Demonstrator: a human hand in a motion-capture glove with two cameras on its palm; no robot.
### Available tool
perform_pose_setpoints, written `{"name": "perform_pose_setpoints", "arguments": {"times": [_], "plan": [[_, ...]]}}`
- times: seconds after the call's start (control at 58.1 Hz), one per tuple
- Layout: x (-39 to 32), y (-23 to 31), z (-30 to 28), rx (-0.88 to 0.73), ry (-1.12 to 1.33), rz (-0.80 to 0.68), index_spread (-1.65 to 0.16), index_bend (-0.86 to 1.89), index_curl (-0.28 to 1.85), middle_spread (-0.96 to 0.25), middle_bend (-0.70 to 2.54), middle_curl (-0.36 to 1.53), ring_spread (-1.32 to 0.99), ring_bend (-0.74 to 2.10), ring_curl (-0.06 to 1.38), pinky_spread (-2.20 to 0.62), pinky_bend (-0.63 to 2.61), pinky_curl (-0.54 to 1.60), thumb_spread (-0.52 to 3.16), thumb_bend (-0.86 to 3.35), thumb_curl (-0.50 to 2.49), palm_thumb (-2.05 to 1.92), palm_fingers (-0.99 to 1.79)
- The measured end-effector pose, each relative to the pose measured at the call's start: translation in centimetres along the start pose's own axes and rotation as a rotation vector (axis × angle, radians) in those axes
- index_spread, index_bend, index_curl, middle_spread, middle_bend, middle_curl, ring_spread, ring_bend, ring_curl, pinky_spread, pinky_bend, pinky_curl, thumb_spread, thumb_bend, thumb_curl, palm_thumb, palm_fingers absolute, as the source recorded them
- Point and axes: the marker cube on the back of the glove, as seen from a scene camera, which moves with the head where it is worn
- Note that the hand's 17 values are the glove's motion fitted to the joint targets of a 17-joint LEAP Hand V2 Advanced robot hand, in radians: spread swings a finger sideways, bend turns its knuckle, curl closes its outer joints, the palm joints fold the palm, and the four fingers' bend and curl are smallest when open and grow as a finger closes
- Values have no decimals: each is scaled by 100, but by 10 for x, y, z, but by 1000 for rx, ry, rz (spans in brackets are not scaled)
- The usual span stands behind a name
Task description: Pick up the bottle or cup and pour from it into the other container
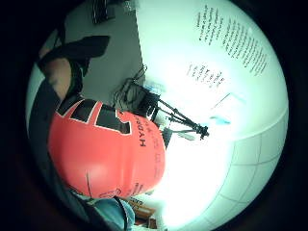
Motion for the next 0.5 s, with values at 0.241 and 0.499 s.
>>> {"name": "perform_pose_setpoints", "arguments": {"times": [0.241, 0.499], "plan": [[6, 4, 11, -13, 136, -94, -14, 11, 29, -5, 24, 50, -14, 44, 44, -13, 42, 36, 34, -4, 71, 102, 109], [0, 1, 11, -40, 138, -87, -14, 11, 29, -6, 24, 50, -14, 44, 44, -13, 42, 36, 36, -4, 71, 101, 109]]}}
